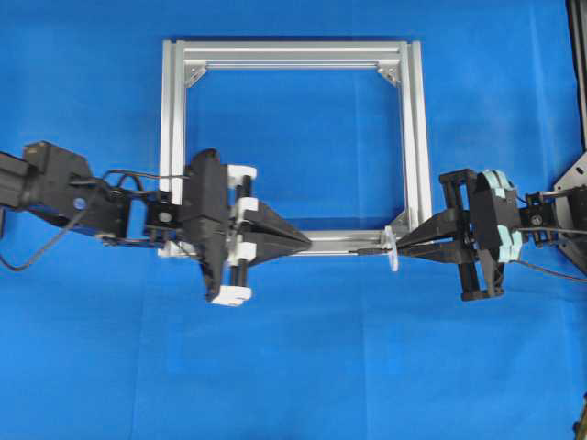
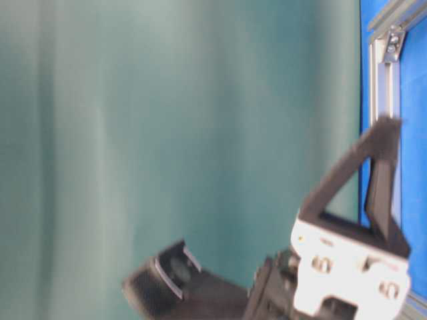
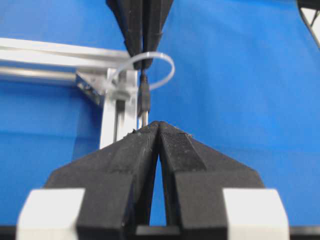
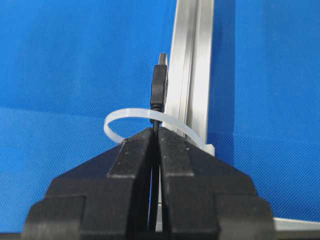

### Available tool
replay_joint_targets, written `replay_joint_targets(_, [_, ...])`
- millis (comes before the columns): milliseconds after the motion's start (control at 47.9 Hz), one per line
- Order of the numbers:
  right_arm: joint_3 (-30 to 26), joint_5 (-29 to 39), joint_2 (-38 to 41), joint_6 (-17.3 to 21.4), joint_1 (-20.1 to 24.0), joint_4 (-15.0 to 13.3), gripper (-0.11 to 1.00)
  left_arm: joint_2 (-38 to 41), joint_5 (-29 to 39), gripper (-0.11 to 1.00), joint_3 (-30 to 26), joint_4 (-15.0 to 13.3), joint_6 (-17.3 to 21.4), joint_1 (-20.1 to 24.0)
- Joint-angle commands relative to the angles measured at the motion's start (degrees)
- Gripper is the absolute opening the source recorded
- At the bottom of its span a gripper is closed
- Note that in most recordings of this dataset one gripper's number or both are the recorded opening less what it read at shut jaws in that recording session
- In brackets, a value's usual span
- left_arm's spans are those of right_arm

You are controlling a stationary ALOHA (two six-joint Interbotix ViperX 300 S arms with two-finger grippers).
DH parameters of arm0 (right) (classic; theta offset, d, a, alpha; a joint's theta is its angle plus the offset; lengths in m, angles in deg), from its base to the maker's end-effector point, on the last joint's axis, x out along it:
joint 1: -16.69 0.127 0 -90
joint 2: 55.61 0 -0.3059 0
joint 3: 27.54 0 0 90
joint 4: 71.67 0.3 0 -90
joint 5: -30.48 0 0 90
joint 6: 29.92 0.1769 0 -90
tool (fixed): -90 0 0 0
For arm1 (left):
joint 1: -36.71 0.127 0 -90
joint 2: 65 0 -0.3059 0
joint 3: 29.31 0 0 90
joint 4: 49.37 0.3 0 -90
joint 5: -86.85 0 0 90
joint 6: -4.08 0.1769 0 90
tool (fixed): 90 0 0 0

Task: Insert the wire through the string loop located on the right side.
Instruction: 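Move the left gripper to the plug emerging from the loop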

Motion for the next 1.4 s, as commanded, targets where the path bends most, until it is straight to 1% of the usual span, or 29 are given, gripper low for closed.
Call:
replay_joint_targets(0, [-1.1,-0.5,-0.2,-0.1,-0.1,0.1,-0.04,0.8,1.8,0.0,-4.7,0.1,0.2,0.6])
replay_joint_targets(125, [-1.1,-0.6,-0.1,-0.1,-0.1,0.1,-0.04,3.5,5.4,0.0,-10.7,0.1,0.3,1.2])
replay_joint_targets(313, [-1.1,-0.5,-0.1,-0.1,-0.1,0.1,-0.04,6.1,10.7,0.0,-17.1,0.1,0.3,1.2])
replay_joint_targets(501, [-1.1,-0.5,-0.1,-0.1,-0.1,0.1,-0.04,7.2,12.0,0.0,-19.1,0.1,0.3,1.1])
replay_joint_targets(835, [-1.1,-0.6,-0.1,-0.1,-0.1,0.1,-0.04,8.2,12.0,0.01,-18.8,0.1,0.5,1.1])
replay_joint_targets(877, [-1.1,-0.6,-0.1,-0.1,-0.1,0.1,-0.04,8.1,12.0,0.05,-18.9,0.1,0.5,1.1])
replay_joint_targets(918, [-1.1,-0.5,-0.1,-0.1,-0.1,0.1,-0.04,8.2,12.0,0.13,-19.0,0.1,0.5,1.1])
replay_joint_targets(1023, [-1.1,-0.5,-0.1,-0.1,-0.1,0.1,-0.04,8.2,12.0,0.43,-19.2,0.1,0.5,1.1])
replay_joint_targets(1085, [-1.1,-0.6,-0.1,-0.1,-0.1,0.1,-0.04,8.3,12.0,0.65,-19.2,0.1,0.5,1.1])
replay_joint_targets(1169, [-1.1,-0.5,-0.1,-0.1,-0.1,0.1,-0.04,8.3,12.0,0.85,-19.2,0.1,0.5,1.1])
replay_joint_targets(1211, [-1.1,-0.5,-0.1,-0.1,-0.1,0.1,-0.04,8.3,12.0,0.87,-19.3,0.1,0.5,1.2])
replay_joint_targets(1378, [-1.1,-0.6,-0.1,-0.1,-0.1,0.1,-0.04,9.2,12.0,0.86,-19.4,0.1,0.5,1.2])
